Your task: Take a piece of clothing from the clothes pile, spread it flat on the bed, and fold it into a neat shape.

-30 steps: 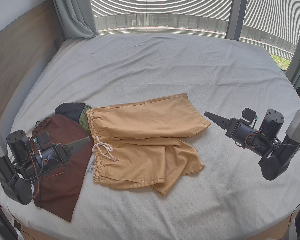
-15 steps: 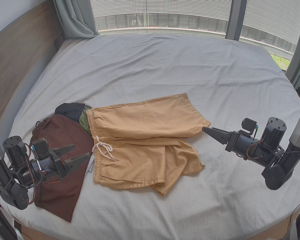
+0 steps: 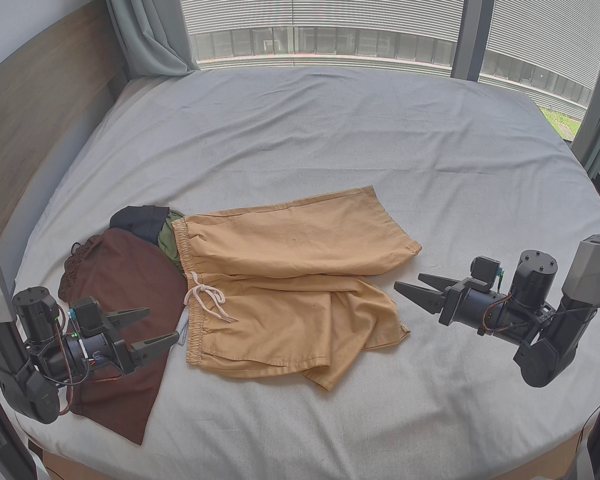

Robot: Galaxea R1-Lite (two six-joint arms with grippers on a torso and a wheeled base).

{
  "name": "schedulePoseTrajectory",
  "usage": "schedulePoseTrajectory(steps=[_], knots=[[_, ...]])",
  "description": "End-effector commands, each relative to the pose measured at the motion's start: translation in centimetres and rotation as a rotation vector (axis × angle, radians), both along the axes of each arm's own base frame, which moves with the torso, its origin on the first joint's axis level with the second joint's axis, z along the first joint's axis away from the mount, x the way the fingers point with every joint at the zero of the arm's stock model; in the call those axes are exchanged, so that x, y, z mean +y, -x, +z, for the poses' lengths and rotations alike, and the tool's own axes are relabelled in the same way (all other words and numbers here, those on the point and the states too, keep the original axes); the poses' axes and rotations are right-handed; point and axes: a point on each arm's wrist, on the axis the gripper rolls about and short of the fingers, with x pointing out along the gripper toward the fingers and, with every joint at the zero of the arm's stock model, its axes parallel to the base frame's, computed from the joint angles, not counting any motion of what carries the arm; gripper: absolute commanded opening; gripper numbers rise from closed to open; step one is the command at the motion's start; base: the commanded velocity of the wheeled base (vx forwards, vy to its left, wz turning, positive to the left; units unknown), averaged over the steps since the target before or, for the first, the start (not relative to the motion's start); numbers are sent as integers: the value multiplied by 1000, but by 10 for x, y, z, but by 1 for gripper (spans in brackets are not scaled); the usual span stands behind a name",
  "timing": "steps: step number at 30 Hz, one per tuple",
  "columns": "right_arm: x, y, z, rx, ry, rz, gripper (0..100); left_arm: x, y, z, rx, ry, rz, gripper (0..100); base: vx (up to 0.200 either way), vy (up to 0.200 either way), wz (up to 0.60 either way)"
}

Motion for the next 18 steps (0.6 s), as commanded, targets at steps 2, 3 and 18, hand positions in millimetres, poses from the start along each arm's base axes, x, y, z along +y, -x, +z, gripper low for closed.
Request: schedulePoseTrajectory(steps=[2,3,18], knots=[[0,-3,-7,21,1,-3,100,1,-2,-12,47,3,2,100,0,0,0],[-1,-5,-9,29,0,-6,100,1,-3,-14,53,4,2,100,0,0,0],[-16,-15,-44,122,31,-74,100,2,-8,-26,96,1,14,100,0,0,0]])
